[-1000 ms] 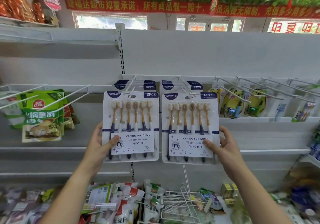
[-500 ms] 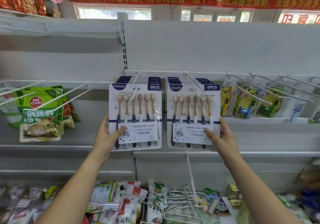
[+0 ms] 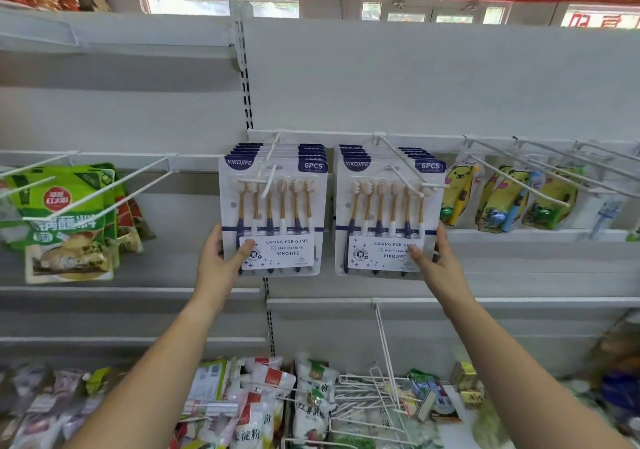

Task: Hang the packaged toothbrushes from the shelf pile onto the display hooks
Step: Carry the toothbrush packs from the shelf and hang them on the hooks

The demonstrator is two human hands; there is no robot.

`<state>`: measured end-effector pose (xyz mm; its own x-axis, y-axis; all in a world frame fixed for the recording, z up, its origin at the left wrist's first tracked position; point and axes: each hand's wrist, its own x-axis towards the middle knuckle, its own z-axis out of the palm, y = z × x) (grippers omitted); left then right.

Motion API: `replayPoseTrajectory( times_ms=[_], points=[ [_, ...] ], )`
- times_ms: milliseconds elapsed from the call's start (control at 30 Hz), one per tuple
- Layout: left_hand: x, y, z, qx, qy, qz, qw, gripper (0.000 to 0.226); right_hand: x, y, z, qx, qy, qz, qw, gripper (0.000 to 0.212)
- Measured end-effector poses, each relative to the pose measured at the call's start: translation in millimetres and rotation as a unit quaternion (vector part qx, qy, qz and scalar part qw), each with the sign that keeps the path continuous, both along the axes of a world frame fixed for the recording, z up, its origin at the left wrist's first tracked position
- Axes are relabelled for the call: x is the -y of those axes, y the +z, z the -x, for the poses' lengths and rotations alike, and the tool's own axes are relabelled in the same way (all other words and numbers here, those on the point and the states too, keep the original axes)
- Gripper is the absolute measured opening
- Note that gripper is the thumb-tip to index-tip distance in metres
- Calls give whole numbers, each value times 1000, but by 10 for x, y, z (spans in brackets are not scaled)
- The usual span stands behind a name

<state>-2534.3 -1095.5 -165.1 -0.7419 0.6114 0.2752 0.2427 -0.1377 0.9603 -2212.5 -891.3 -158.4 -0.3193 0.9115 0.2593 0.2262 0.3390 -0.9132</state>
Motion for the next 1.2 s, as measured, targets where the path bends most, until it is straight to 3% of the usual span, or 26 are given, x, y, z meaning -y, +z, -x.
replayPoseTrajectory(
  times_ms=[167,233,300,467,733,867,1033,1200],
  points=[
    [142,-65,54,9,82,115,990,69,64,18,-121,74,-36,10,997,73],
    [287,-85,60,-81,97,204,971,61,142,-3,-252,152,-36,-15,988,70],
    [430,-13,22,-234,102,287,923,57,256,22,-402,239,-13,-51,969,68],
    [562,399,-258,-435,10,372,820,79,572,298,-733,361,25,-140,922,69],
    [238,476,-1069,-465,-119,298,825,113,1166,455,-1511,389,-44,-156,907,74],
    [-55,444,-1752,-507,-198,281,791,113,1363,408,-2121,445,-71,-151,880,73],
    [-458,424,-2828,-532,-303,264,745,94,1557,394,-3005,449,-108,-126,878,83],
    [-964,490,-4105,-535,-372,222,725,111,1594,352,-3969,441,-127,-86,884,82]
  ],
)
